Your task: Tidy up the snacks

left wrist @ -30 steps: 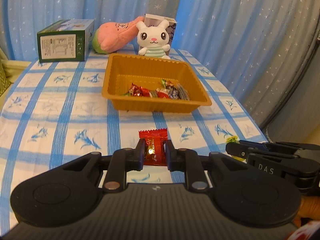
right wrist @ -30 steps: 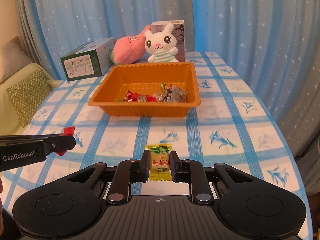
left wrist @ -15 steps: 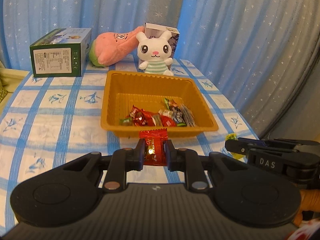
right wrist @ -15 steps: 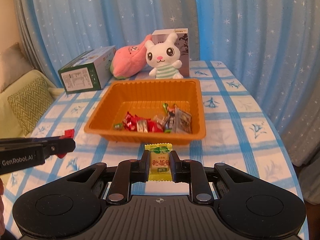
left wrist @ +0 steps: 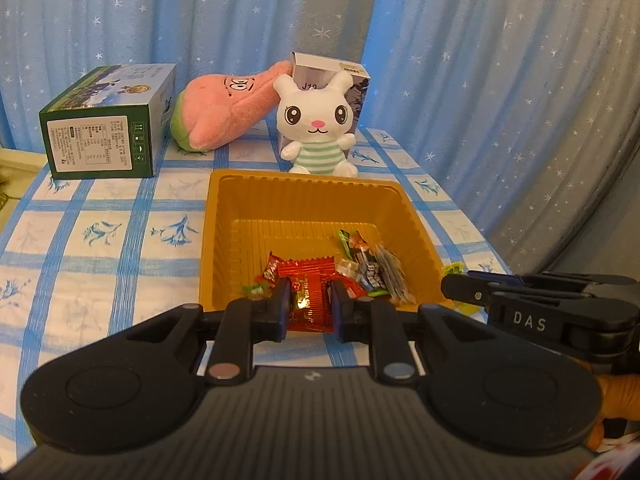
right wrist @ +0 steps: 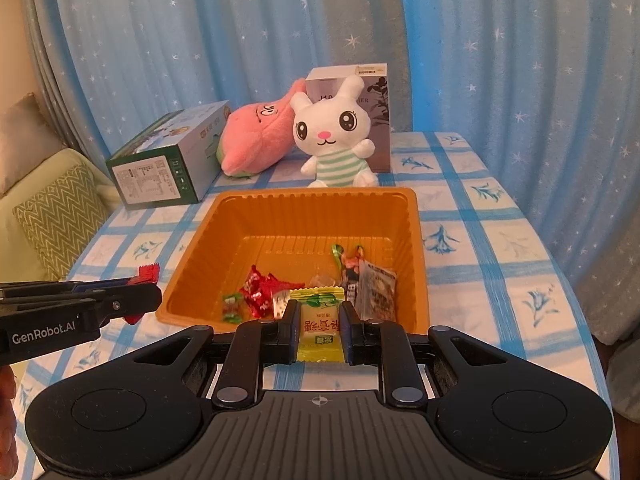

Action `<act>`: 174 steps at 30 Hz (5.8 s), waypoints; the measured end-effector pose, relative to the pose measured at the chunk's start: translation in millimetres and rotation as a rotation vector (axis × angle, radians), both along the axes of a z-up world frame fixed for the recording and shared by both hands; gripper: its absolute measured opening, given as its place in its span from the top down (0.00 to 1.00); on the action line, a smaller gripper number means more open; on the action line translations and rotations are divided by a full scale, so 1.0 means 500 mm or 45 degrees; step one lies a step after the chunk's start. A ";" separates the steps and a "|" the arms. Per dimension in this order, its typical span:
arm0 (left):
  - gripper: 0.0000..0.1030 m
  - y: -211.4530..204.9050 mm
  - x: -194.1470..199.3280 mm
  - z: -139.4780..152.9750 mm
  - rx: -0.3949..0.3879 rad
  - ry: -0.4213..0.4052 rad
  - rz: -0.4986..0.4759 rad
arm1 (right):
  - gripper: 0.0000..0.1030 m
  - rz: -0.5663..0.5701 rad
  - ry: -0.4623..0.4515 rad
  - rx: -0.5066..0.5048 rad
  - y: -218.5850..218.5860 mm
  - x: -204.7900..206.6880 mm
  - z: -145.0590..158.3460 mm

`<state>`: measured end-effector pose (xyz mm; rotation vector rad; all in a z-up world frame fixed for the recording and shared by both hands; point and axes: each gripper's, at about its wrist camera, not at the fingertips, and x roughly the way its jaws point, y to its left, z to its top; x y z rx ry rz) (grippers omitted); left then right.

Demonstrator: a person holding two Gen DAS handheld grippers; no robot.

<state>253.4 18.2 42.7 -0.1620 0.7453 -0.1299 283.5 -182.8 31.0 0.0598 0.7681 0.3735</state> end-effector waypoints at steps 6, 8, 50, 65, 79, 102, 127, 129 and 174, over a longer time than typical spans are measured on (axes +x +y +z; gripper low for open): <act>0.82 0.006 0.044 -0.009 0.028 0.019 -0.005 | 0.80 0.008 0.018 -0.007 0.014 0.046 -0.009; 0.82 0.008 0.058 -0.013 0.038 0.023 -0.009 | 0.80 0.007 0.027 -0.006 0.018 0.062 -0.012; 0.58 0.045 0.227 -0.076 0.088 0.063 0.000 | 0.80 -0.040 0.123 0.088 0.067 0.241 -0.056; 0.57 0.073 0.197 -0.086 0.132 0.075 0.013 | 0.80 0.001 0.110 0.134 0.079 0.242 -0.045; 0.27 0.094 0.089 -0.084 0.085 0.047 0.079 | 0.28 -0.090 0.090 0.255 0.017 0.181 -0.050; 0.00 0.000 -0.201 0.004 0.086 0.028 0.123 | 0.28 -0.147 0.185 0.056 -0.079 -0.154 -0.020; 0.00 -0.051 -0.430 0.046 0.094 0.075 0.219 | 0.28 -0.109 0.056 -0.006 -0.109 -0.434 0.068; 0.00 -0.050 -0.437 0.045 0.094 0.079 0.222 | 0.28 -0.101 0.051 -0.002 -0.107 -0.445 0.072; 0.00 -0.086 -0.518 0.050 0.124 0.063 0.160 | 0.28 -0.050 0.043 -0.002 -0.101 -0.523 0.078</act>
